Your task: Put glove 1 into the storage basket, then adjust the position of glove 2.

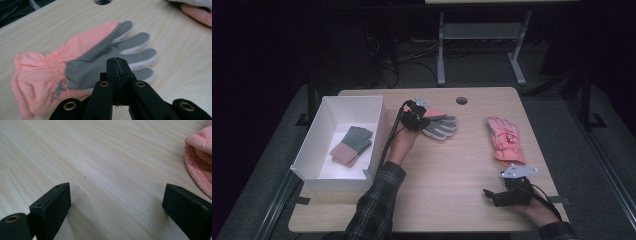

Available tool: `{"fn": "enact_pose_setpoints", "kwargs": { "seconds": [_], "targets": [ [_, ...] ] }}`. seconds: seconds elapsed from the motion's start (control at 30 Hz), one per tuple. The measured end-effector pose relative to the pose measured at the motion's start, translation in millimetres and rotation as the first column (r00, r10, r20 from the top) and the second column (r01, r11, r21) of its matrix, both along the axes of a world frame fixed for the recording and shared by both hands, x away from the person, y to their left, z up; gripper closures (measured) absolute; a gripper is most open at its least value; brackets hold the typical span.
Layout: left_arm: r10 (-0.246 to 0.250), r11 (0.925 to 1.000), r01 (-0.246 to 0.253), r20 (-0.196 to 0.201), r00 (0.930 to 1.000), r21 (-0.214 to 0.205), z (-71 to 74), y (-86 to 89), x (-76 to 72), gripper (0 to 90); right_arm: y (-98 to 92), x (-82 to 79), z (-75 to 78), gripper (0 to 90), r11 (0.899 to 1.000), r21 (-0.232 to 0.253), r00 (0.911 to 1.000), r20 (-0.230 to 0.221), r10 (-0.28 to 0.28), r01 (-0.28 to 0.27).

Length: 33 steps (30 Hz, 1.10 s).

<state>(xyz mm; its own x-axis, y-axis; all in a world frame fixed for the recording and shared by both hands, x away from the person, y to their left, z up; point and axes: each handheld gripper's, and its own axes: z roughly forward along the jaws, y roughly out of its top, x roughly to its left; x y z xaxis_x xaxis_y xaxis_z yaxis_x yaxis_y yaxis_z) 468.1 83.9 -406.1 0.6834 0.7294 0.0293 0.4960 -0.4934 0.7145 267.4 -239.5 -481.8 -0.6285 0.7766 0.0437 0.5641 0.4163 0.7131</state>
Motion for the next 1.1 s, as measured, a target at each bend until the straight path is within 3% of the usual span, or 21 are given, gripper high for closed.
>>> {"fn": "enact_pose_setpoints", "kwargs": {
  "seconds": [0.23, 0.47, 0.57, 0.77, 0.97, 1.1],
  "targets": [
    [0.035, 0.9991, -0.035, 0.018, 0.9992, 0.023, -7.2, 2.4, 21.0, 89.6, 0.1, 0.4, -0.3, 7.3, 1.0, 0.0, 1.0, 0.001, 0.003, -0.003],
    [0.058, 0.9968, -0.057, -0.01, 0.9983, 0.057, -25.0, 4.6, 37.2, 89.5, 0.6, 0.7, -0.2, 6.6, 1.0, 0.0, 1.0, -0.002, 0.006, -0.006],
    [0.062, 0.997, -0.06, -0.033, 0.9975, 0.049, -31.9, 4.8, 40.1, 89.6, 0.5, 0.7, -0.2, 6.6, 1.0, -0.001, 1.0, -0.002, 0.006, -0.006],
    [0.03, 0.9981, -0.026, -0.07, 0.9971, 0.056, -32.3, -1.2, 32.8, 89.7, 0.5, 0.7, -0.2, 6.6, 1.0, -0.002, 1.0, -0.002, 0.006, -0.006],
    [-0.022, 0.9978, 0.028, -0.097, 0.995, 0.059, -30.0, -12.1, 14.1, 89.7, 0.6, 0.7, -0.2, 6.6, 1.0, -0.001, 1.0, -0.002, 0.006, -0.006],
    [-0.048, 0.9978, 0.053, -0.111, 0.9927, 0.04, -29.6, -15.9, 0.8, 89.7, 0.6, 0.7, -0.2, 6.6, 1.0, -0.001, 1.0, -0.002, 0.006, -0.006]
  ]
}}
